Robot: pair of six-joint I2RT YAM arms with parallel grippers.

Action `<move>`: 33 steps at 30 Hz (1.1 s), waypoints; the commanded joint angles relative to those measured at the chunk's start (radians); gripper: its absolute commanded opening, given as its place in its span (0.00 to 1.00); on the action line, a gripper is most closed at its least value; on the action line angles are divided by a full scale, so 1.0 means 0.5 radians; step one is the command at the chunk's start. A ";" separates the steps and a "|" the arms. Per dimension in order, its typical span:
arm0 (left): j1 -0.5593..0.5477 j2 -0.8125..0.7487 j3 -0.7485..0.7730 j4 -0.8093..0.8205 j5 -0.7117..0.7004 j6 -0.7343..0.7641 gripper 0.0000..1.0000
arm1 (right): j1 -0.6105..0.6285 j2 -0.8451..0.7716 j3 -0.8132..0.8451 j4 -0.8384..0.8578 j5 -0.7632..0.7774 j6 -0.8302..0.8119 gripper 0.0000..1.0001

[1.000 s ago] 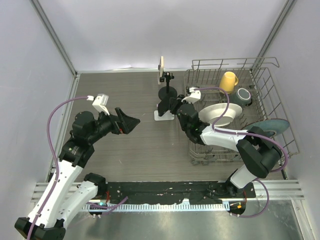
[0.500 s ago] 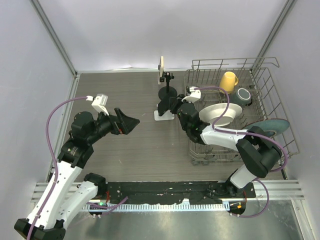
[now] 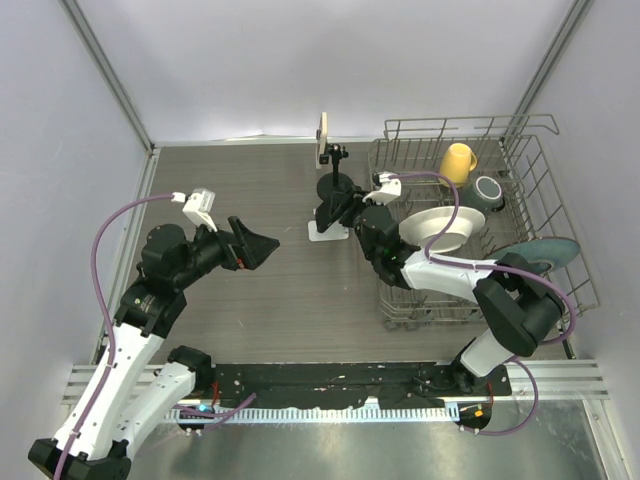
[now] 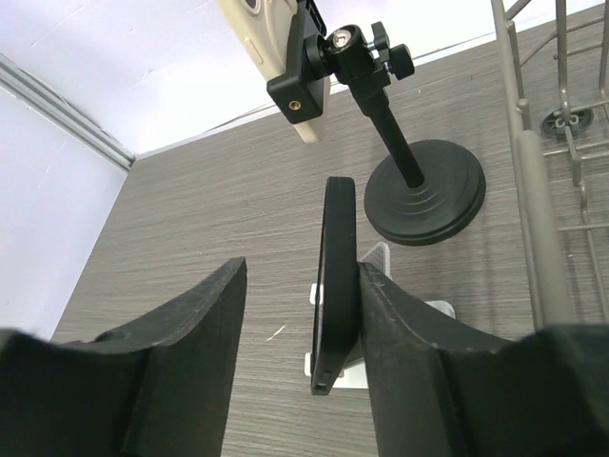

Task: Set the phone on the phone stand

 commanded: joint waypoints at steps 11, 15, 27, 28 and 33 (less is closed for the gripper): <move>0.007 0.027 0.099 0.050 0.056 -0.037 0.96 | -0.059 -0.100 0.265 -0.464 0.194 -0.131 0.70; 0.004 0.031 0.109 0.049 0.066 -0.037 0.96 | -0.059 -0.073 0.352 -0.608 0.194 -0.168 0.70; 0.007 0.024 0.121 0.043 0.069 -0.040 0.96 | -0.059 -0.014 0.591 -0.912 0.188 -0.297 0.70; 0.004 0.024 0.121 0.043 0.069 -0.043 0.96 | -0.059 -0.011 0.600 -0.922 0.191 -0.315 0.70; 0.007 0.021 0.109 0.040 0.069 -0.043 0.96 | -0.046 -0.051 0.640 -0.959 0.157 -0.383 0.70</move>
